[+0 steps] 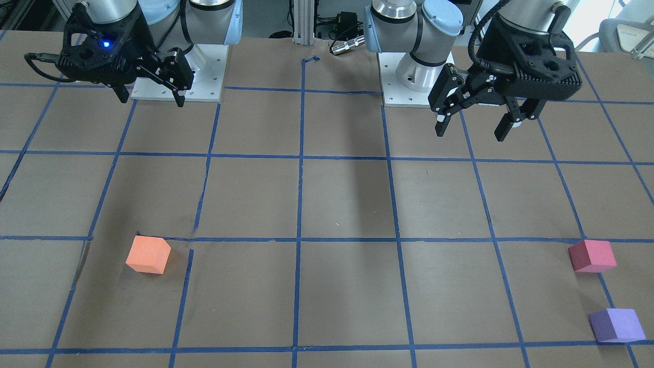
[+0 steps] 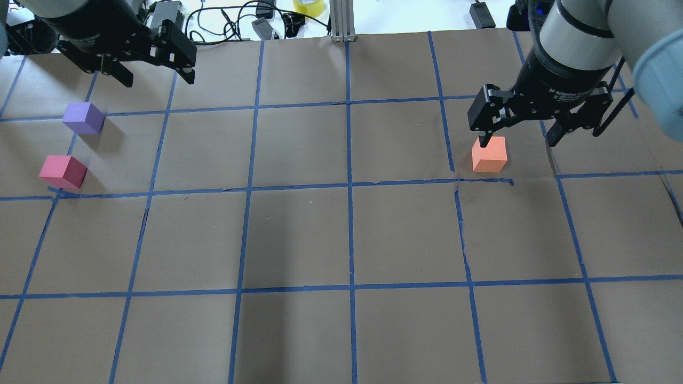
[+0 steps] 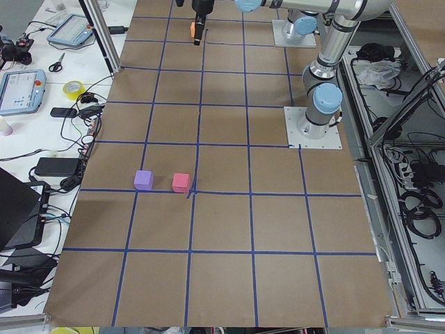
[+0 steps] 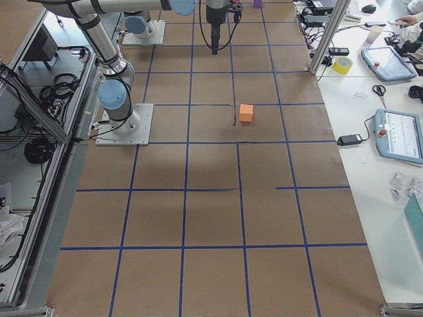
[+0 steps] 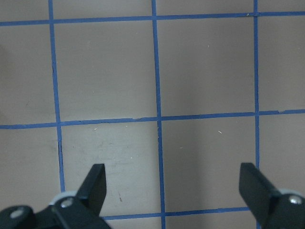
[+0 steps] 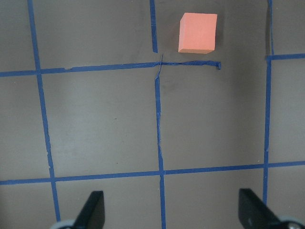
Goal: Arrange blocks in a line
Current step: 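Lower the right gripper over the orange cube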
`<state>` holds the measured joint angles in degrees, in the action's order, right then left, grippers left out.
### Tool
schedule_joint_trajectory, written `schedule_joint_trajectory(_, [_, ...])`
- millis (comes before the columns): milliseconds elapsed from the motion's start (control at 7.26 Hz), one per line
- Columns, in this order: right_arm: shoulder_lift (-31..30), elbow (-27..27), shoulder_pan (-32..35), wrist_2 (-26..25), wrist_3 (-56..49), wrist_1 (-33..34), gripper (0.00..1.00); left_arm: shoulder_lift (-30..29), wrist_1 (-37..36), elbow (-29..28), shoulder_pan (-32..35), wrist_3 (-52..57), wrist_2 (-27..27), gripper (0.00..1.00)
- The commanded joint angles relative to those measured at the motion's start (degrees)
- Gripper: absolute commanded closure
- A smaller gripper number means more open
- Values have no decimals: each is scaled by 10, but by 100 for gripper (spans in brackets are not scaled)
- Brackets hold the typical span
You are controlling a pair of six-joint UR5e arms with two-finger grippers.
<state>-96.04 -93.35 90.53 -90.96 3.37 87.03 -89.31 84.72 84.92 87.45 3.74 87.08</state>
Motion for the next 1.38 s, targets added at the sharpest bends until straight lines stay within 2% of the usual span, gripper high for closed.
schedule_joint_trajectory(0, [15, -2, -8, 6, -13, 3, 0, 2, 0, 5, 0, -1, 0, 0])
schedule_joint_trajectory(275, [42, -3, -13, 0, -17, 59, 0, 4, 0, 7, 0, 0, 1, 0])
schedule_joint_trajectory(689, [141, -3, -59, -1, -18, 130, 0, 11, 1, 10, 0, 0, 5, 0])
schedule_joint_trajectory(1102, [239, -6, -71, -3, -17, 212, 0, 7, 0, 10, 0, 0, 1, 0])
schedule_joint_trajectory(1240, [265, -6, -77, -2, -20, 217, 0, 7, 0, 11, 0, 0, 0, 0])
